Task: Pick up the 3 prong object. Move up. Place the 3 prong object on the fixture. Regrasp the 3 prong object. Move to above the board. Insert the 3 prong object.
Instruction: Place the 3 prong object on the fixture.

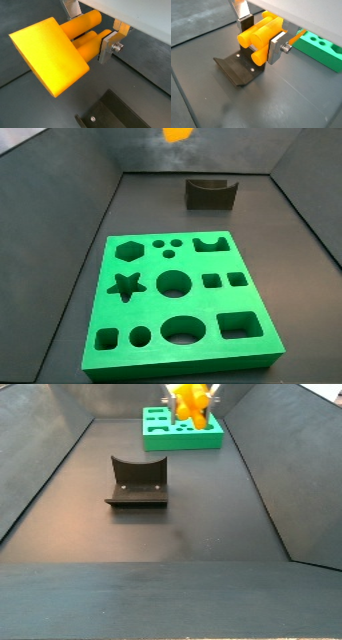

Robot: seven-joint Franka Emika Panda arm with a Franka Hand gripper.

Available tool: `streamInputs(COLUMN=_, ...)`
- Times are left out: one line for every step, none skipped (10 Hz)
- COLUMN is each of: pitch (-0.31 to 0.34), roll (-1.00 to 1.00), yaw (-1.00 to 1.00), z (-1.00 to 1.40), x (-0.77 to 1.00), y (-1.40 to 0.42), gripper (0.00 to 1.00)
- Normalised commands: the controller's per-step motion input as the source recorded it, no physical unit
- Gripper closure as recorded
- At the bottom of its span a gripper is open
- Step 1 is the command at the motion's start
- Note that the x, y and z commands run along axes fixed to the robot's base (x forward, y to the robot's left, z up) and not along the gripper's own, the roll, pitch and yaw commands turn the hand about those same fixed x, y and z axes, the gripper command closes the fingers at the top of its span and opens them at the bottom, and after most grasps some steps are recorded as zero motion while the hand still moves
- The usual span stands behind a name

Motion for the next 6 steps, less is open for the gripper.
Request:
streamInputs(pitch=0.027, roll=-0.01, yaw=0.15, z=-0.02, x=1.0, y=-0.08, gripper=1.0)
streamInputs(pitch=0.039, roll=-0.01, yaw=0.11, z=-0.02, x=1.0, y=-0.07, gripper=1.0)
streamInputs(pitch=0.062, roll=0.0, yaw=0.07, z=-0.02, x=1.0, y=-0.06, gripper=1.0)
streamInputs(pitch=0.079, roll=0.01, yaw=0.05, z=-0.01, x=1.0, y=-0.05, gripper=1.0)
streamInputs(pitch=0.101, roll=0.02, yaw=0.03, z=-0.01, x=1.0, y=-0.04, gripper=1.0)
streamInputs(pitch=0.111, roll=0.03, yaw=0.03, z=-0.01, x=1.0, y=-0.04, gripper=1.0)
